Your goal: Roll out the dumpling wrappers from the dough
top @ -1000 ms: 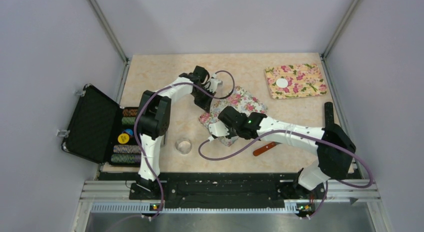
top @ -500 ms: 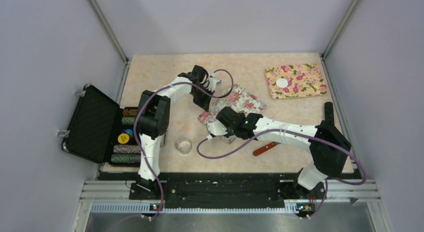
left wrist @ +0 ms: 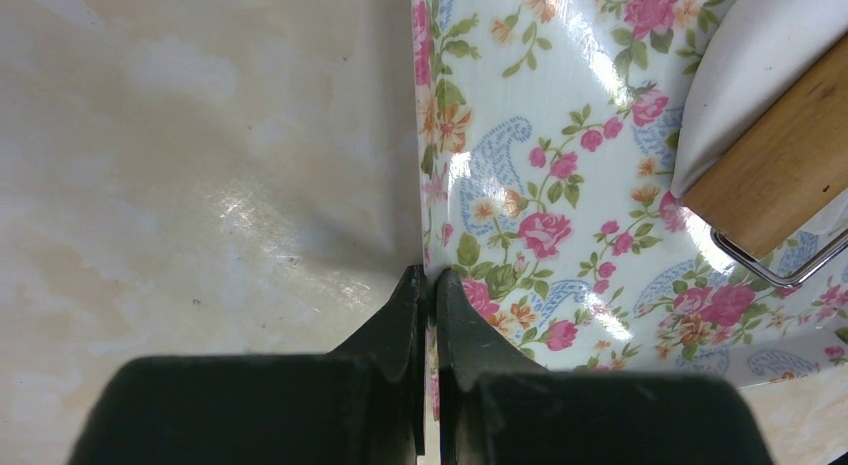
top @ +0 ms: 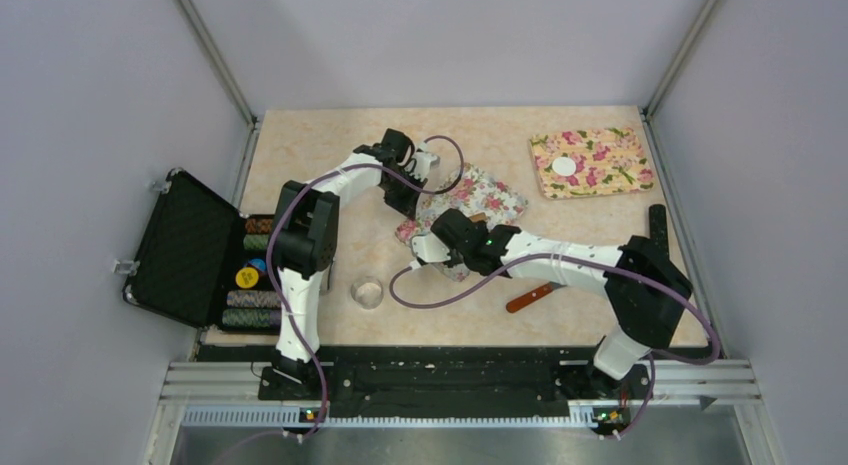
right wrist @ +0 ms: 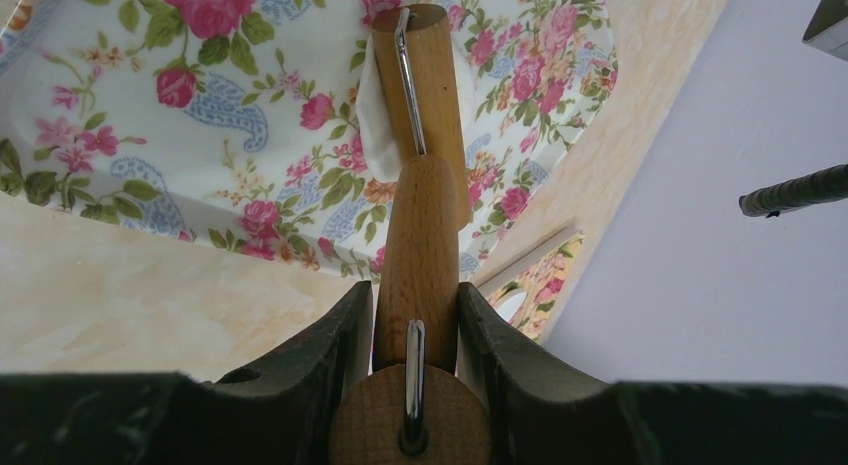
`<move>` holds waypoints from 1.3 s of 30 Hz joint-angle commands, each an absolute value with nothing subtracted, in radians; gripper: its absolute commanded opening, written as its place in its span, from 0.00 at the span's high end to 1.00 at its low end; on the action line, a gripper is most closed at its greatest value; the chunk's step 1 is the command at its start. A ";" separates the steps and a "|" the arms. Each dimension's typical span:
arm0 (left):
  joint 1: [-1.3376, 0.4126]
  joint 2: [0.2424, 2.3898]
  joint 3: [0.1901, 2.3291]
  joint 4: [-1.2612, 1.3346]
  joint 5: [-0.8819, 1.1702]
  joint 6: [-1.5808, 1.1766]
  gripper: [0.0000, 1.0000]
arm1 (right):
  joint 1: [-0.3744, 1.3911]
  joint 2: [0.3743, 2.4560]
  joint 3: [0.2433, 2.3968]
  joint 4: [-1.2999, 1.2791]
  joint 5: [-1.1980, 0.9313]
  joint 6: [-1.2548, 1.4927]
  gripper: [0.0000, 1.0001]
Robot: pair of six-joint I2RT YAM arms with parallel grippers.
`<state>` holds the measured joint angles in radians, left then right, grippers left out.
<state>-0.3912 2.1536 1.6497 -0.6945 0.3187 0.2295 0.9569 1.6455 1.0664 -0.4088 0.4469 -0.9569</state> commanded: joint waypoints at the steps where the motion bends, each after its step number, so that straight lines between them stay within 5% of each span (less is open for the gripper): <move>1: -0.398 2.179 1.654 -0.728 0.293 0.258 1.00 | 0.911 1.768 0.994 -0.541 0.257 -0.908 1.00; 19: -0.399 2.180 1.653 -0.727 0.295 0.258 1.00 | 0.882 1.841 1.004 -0.518 0.241 -0.911 1.00; 39: -0.399 2.181 1.654 -0.726 0.292 0.255 1.00 | 0.925 1.698 0.913 -0.730 0.082 -0.855 1.00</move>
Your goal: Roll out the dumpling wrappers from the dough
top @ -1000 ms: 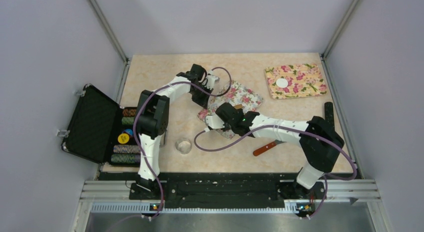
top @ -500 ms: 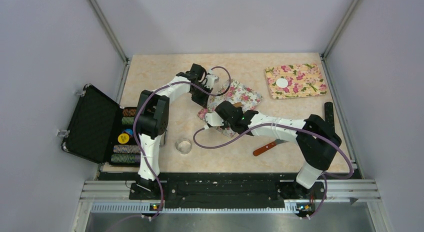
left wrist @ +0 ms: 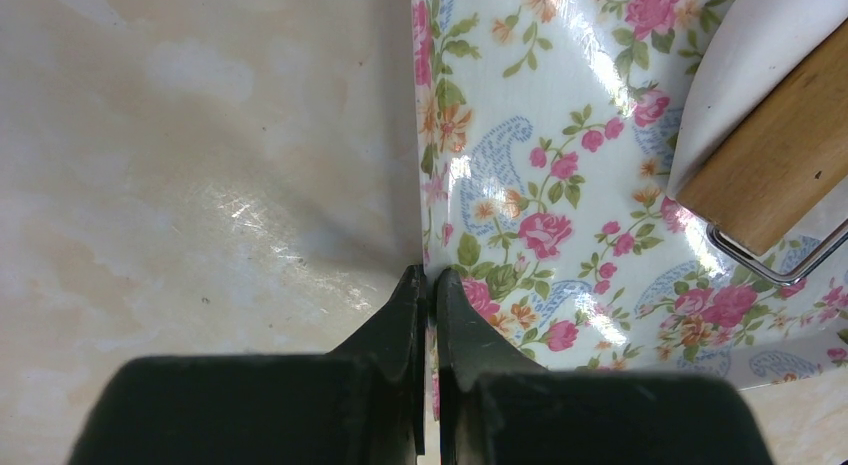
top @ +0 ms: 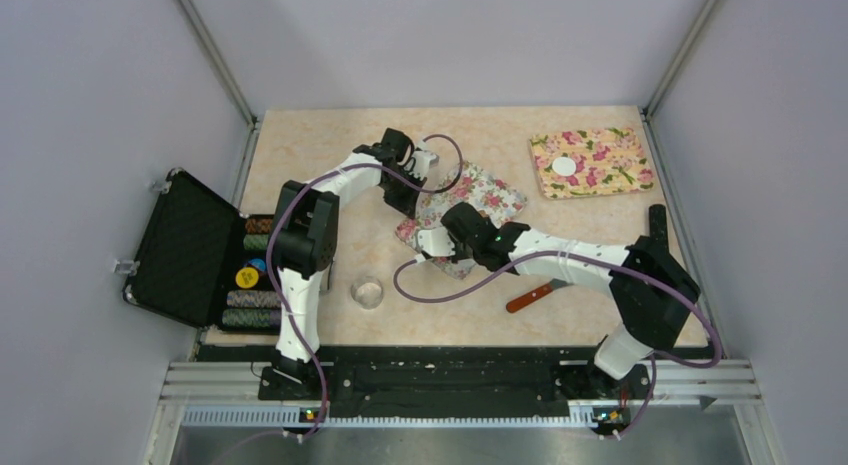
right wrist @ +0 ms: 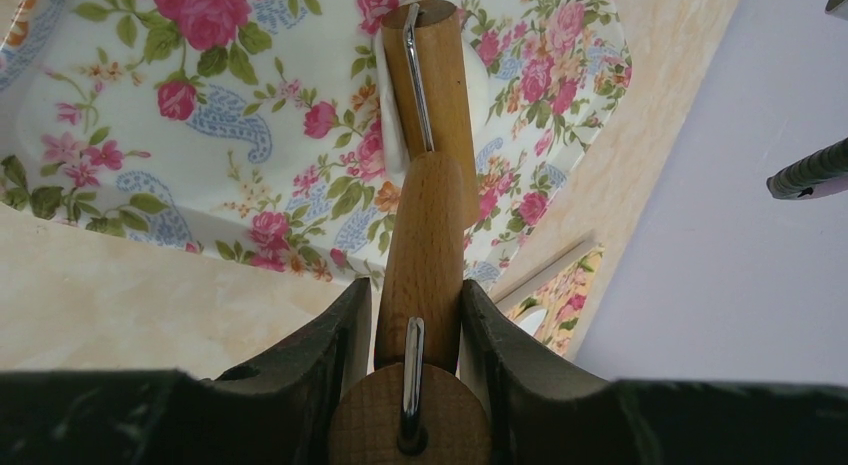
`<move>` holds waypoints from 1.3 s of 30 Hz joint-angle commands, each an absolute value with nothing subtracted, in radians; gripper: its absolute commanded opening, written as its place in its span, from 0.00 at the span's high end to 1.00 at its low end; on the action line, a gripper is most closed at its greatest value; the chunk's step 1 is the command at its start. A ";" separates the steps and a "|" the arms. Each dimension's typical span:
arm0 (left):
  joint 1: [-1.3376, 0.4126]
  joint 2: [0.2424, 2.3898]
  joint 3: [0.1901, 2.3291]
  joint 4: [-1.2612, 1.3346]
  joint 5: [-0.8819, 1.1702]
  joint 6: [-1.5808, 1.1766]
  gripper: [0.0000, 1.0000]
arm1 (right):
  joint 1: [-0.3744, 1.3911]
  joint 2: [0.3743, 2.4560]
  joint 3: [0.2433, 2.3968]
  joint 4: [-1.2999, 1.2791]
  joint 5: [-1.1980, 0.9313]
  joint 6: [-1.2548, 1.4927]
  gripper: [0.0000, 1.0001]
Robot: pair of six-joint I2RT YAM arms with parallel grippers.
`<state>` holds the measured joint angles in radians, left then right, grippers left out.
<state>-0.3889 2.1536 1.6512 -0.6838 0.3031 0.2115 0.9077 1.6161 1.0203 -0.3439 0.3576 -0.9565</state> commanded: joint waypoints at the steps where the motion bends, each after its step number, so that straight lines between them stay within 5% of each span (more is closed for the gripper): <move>1: -0.398 2.181 1.654 -0.726 0.291 0.254 1.00 | 0.928 1.695 0.909 -0.730 0.081 -0.853 1.00; 39: -0.399 2.188 1.661 -0.726 0.267 0.240 1.00 | 0.989 1.505 0.722 -0.826 -0.041 -0.908 1.00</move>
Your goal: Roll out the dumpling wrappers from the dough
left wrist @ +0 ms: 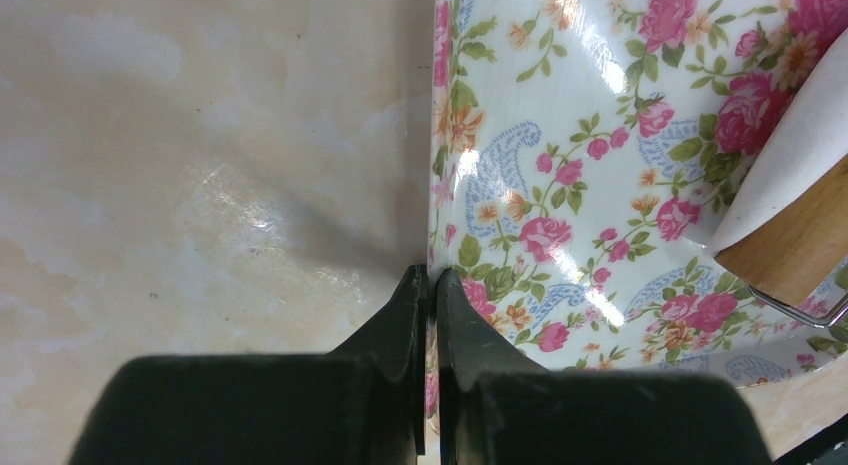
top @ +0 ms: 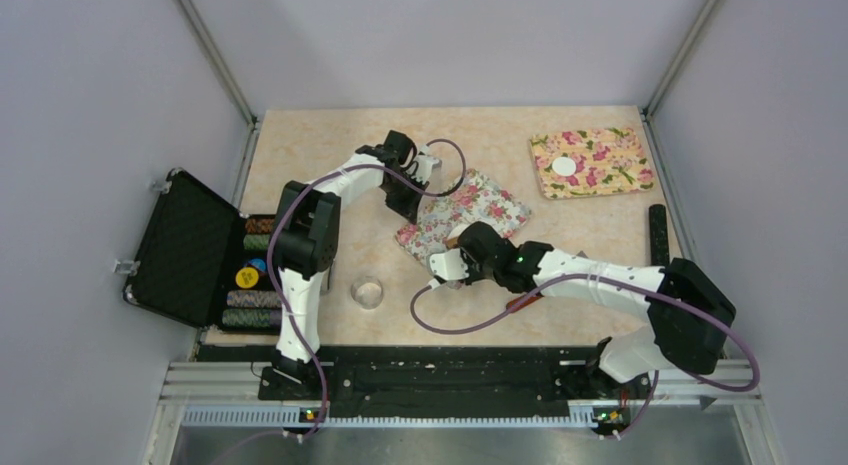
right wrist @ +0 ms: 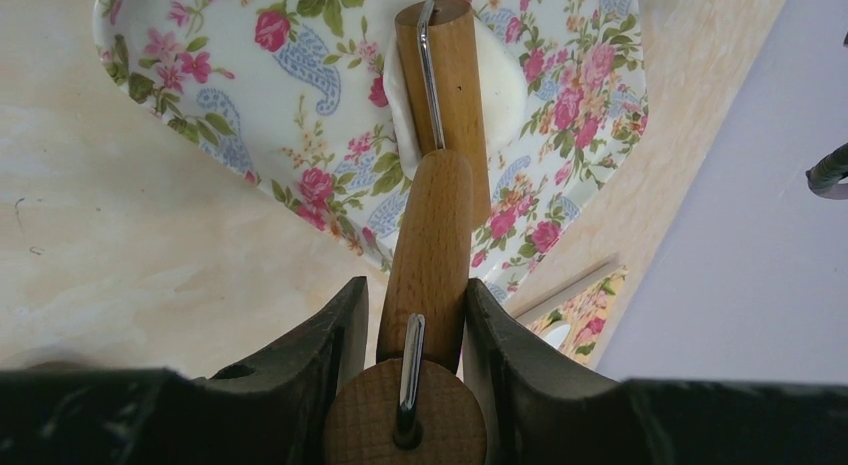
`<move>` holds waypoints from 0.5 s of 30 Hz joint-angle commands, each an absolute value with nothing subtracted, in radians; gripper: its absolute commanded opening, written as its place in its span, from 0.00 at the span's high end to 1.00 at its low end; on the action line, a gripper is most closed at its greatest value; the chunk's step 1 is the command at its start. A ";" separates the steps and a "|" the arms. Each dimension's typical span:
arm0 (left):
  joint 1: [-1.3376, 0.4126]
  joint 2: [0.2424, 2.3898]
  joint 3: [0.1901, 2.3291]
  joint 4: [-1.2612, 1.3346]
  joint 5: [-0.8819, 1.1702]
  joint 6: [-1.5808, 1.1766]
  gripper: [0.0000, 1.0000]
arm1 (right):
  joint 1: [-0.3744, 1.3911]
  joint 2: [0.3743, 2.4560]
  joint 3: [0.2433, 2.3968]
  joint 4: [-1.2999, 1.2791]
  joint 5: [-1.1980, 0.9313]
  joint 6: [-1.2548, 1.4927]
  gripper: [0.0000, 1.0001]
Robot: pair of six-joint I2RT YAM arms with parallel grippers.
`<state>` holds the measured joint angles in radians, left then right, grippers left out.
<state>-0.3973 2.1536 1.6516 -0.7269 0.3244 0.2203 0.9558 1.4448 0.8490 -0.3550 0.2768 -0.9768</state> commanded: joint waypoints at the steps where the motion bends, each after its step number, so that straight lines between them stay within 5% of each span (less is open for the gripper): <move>1: -0.399 2.188 1.663 -0.726 0.267 0.239 1.00 | 0.992 1.498 0.720 -0.832 -0.044 -0.909 1.00; 15: -0.398 2.193 1.666 -0.727 0.260 0.236 1.00 | 1.016 1.464 0.705 -0.903 -0.078 -0.897 1.00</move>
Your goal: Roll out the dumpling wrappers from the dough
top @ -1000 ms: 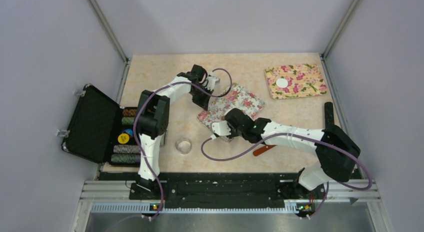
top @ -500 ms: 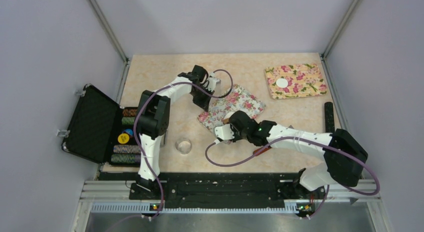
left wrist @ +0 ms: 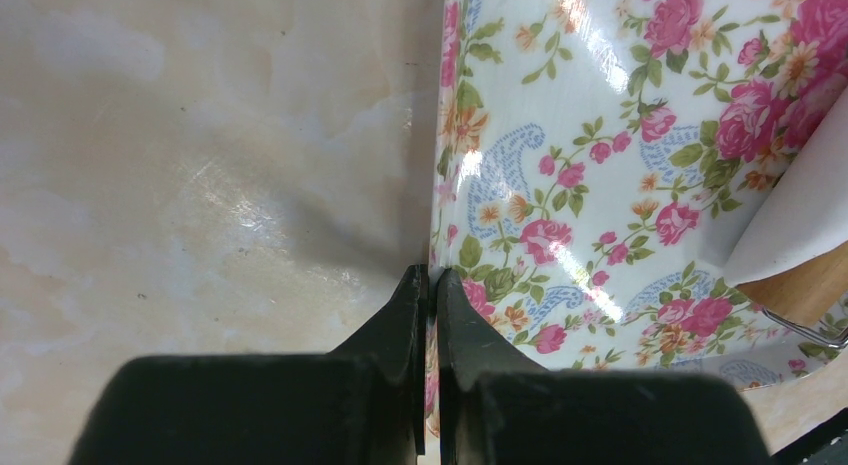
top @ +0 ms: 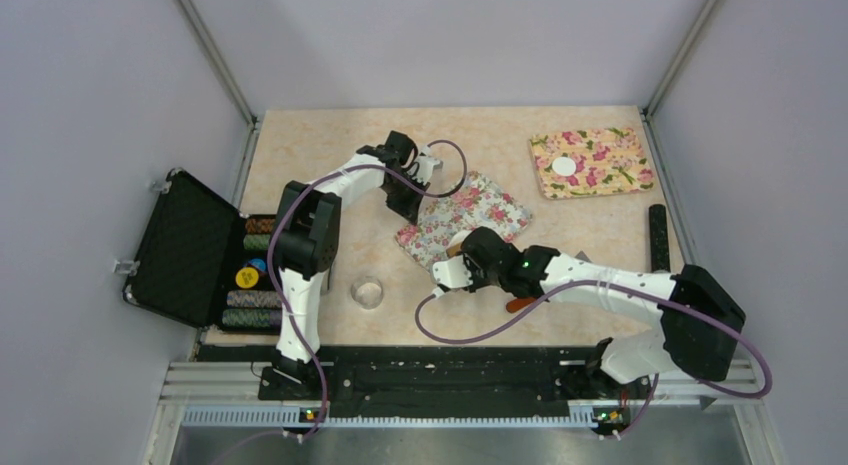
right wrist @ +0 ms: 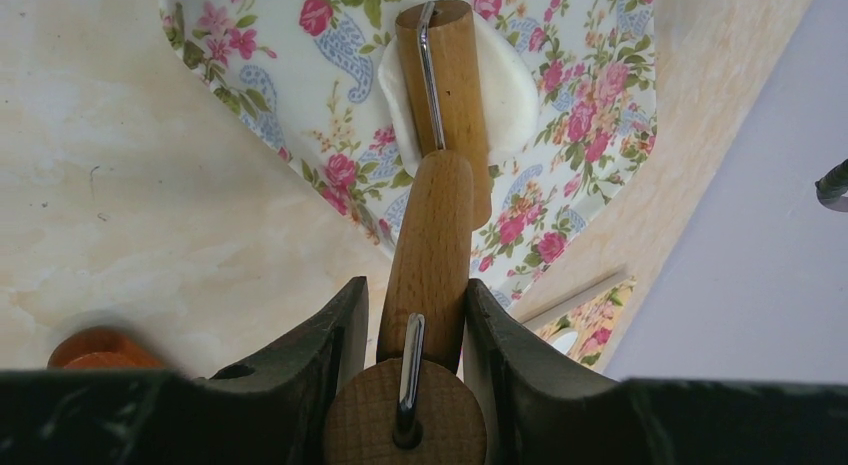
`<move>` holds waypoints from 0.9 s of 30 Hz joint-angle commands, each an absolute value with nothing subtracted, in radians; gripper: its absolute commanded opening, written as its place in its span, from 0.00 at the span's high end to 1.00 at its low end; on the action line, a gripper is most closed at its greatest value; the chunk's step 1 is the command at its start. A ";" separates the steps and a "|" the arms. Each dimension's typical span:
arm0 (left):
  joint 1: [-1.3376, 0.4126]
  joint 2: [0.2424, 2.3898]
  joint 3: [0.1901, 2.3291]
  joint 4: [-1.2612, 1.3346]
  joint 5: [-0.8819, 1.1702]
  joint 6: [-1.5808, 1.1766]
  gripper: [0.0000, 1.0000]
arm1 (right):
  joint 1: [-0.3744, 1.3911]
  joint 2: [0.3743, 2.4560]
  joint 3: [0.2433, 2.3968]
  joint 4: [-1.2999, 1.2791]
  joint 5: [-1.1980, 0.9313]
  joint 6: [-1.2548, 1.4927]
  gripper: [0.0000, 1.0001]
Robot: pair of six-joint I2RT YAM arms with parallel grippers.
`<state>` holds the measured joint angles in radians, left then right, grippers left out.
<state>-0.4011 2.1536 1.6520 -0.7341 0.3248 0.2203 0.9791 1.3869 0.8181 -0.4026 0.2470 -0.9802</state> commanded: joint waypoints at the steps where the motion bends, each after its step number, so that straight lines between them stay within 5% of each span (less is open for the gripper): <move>1: -0.398 2.195 1.668 -0.728 0.260 0.235 1.00 | 1.016 1.460 0.706 -0.910 -0.082 -0.896 1.00; 27: -0.398 2.197 1.674 -0.733 0.259 0.232 1.00 | 1.023 1.452 0.769 -1.091 -0.199 -0.887 1.00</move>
<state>-0.4011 2.1632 1.6684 -0.7517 0.3244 0.2199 0.9920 1.3510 0.8627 -0.5819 0.1730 -0.9722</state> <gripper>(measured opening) 0.034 0.373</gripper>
